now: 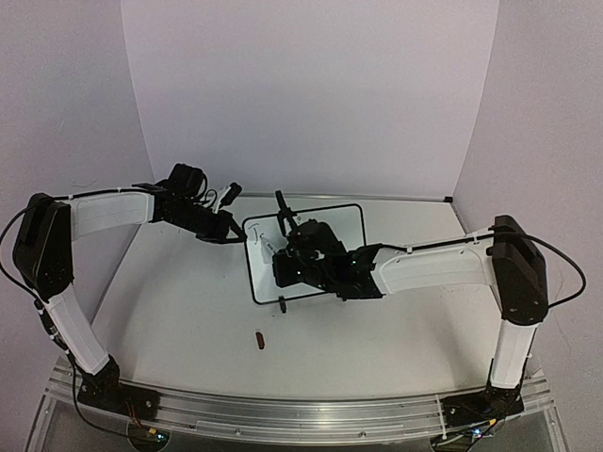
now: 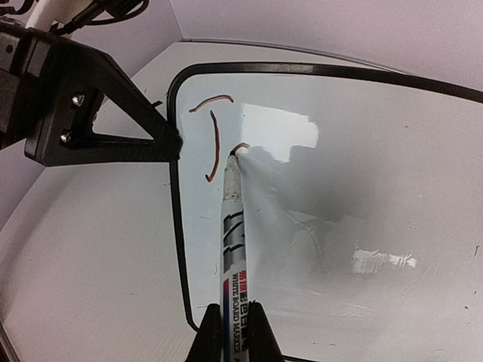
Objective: Write a sentence on the whiteboard
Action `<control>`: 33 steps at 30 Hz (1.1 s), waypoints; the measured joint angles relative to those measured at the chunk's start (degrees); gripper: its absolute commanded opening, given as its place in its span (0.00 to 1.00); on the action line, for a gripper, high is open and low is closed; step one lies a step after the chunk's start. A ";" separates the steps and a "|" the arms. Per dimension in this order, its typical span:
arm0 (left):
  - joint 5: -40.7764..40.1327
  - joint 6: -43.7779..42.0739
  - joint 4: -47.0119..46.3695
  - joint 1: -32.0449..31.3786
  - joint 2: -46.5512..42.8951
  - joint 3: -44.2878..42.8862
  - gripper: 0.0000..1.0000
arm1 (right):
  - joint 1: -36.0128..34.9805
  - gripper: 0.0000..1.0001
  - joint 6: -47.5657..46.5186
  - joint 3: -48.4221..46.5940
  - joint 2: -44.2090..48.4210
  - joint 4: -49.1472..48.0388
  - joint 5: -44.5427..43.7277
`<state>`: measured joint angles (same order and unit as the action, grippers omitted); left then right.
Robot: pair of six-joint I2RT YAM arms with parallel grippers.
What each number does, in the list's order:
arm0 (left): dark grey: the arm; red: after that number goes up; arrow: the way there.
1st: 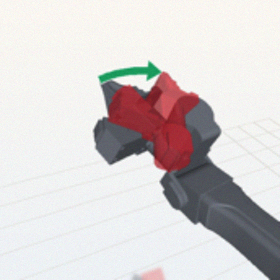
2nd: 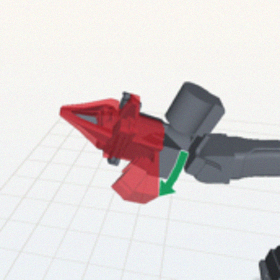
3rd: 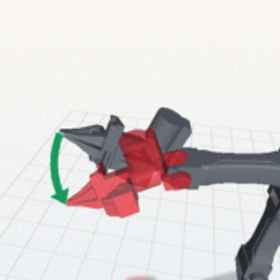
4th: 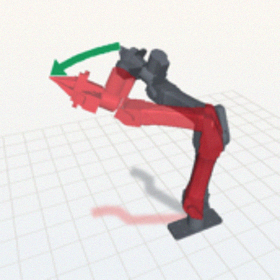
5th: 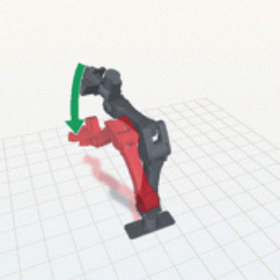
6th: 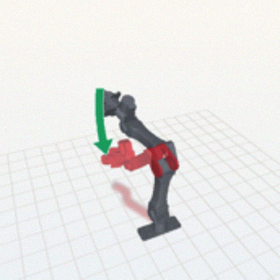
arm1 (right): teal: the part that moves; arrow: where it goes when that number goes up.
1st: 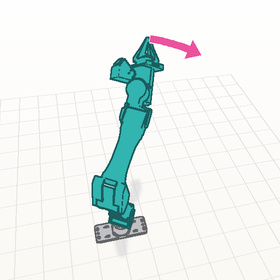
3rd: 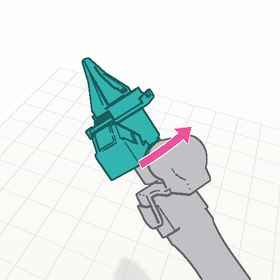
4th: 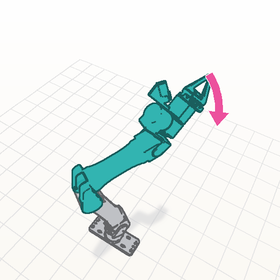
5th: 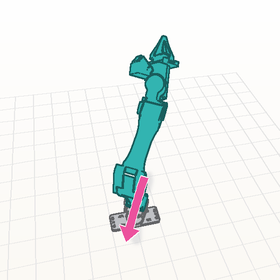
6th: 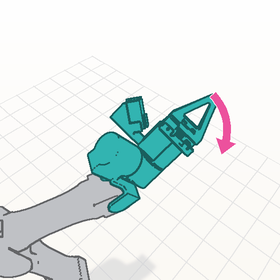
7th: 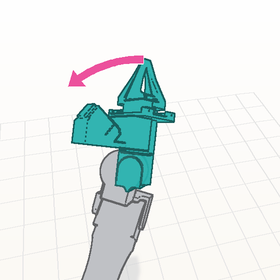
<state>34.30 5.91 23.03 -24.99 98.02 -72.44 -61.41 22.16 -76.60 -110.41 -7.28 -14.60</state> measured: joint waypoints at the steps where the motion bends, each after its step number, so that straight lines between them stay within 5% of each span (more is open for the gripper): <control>1: 0.00 0.00 0.00 0.00 0.00 0.00 0.00 | 0.00 0.00 0.05 0.00 0.00 0.08 0.06; 33: -0.26 0.00 0.59 -0.09 0.00 -0.37 0.00 | -0.02 0.00 -1.40 0.41 0.72 1.77 -2.04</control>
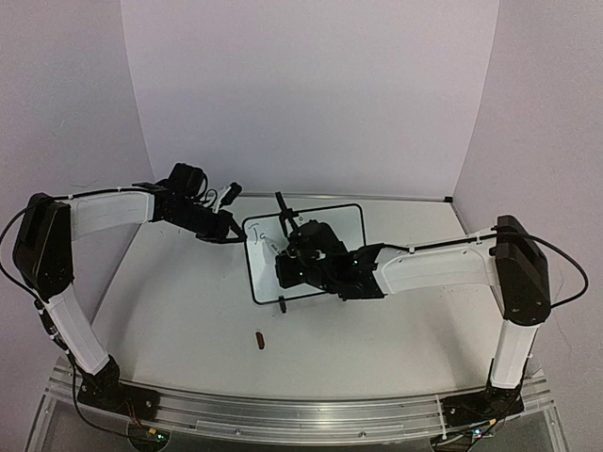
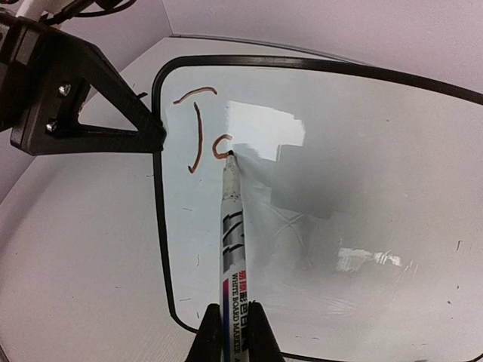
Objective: Write a sentence on the whiteboard
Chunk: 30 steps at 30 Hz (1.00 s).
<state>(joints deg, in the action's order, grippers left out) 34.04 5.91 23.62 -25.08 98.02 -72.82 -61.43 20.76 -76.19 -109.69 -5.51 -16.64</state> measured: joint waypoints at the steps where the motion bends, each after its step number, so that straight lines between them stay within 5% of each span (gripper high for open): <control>1: 0.00 0.00 0.00 0.00 0.00 0.00 0.00 | 0.00 0.00 -0.06 -0.02 0.00 0.02 0.00; 30: -0.10 -0.04 0.50 -0.11 0.00 -0.24 0.00 | 0.02 0.00 -1.21 1.32 3.13 -0.97 -0.46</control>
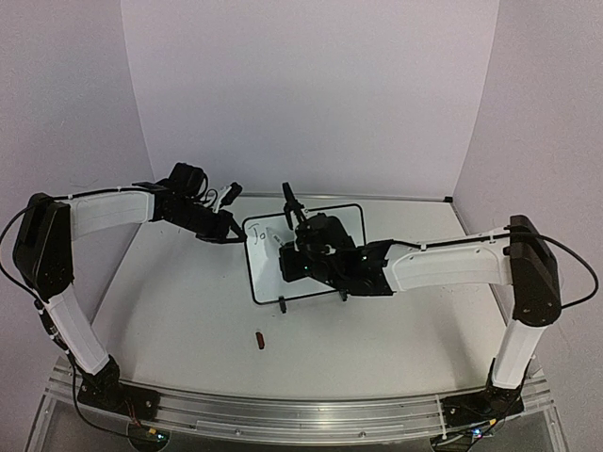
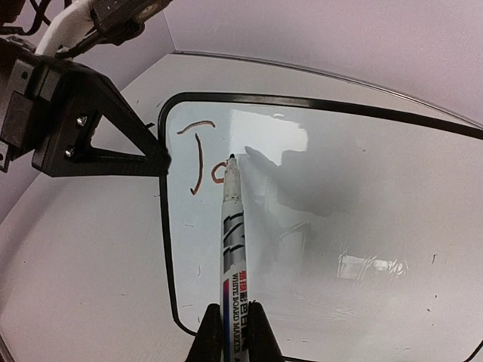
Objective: Write a sentence on the whiteboard
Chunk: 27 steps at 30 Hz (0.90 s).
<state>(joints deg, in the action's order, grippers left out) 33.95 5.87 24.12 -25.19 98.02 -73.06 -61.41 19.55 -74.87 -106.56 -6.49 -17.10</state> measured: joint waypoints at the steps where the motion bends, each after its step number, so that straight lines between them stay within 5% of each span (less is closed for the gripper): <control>1: -0.01 0.00 0.00 0.00 0.00 0.00 0.00 | 0.00 0.00 0.00 0.00 0.10 -0.20 0.00; 27: -0.08 0.00 0.00 0.00 0.00 -0.02 0.00 | 0.94 0.00 -0.45 -2.58 -2.91 -0.05 0.52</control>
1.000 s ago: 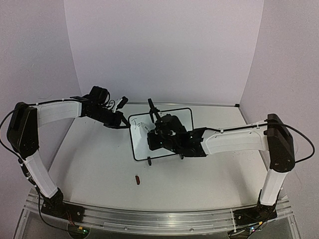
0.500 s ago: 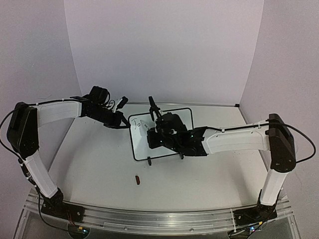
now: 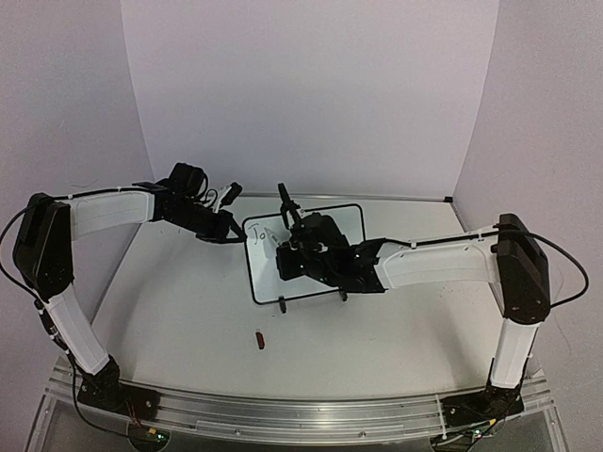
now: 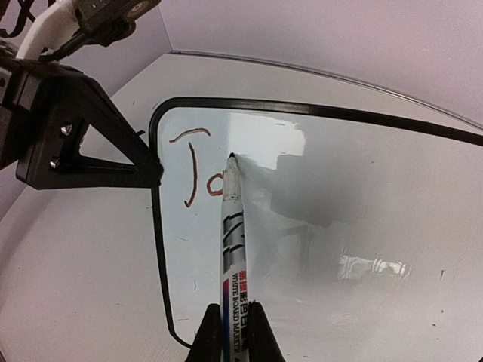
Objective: Write a sentence on the whiteboard
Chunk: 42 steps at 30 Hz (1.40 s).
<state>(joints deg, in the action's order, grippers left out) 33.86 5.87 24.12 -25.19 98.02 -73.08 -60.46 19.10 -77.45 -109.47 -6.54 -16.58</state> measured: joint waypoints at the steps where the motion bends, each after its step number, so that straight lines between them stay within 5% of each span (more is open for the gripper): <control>1: -0.02 0.00 0.00 0.00 0.00 0.00 0.00 | 0.02 0.00 0.02 0.00 -0.10 0.04 0.00; 42: -0.40 0.02 0.00 -0.04 0.00 0.00 0.00 | 0.02 0.00 1.33 4.86 4.66 0.17 -0.07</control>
<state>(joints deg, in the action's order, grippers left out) 33.47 5.89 24.12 -25.23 98.02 -73.08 -60.45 20.42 -72.59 -104.81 -6.37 -16.65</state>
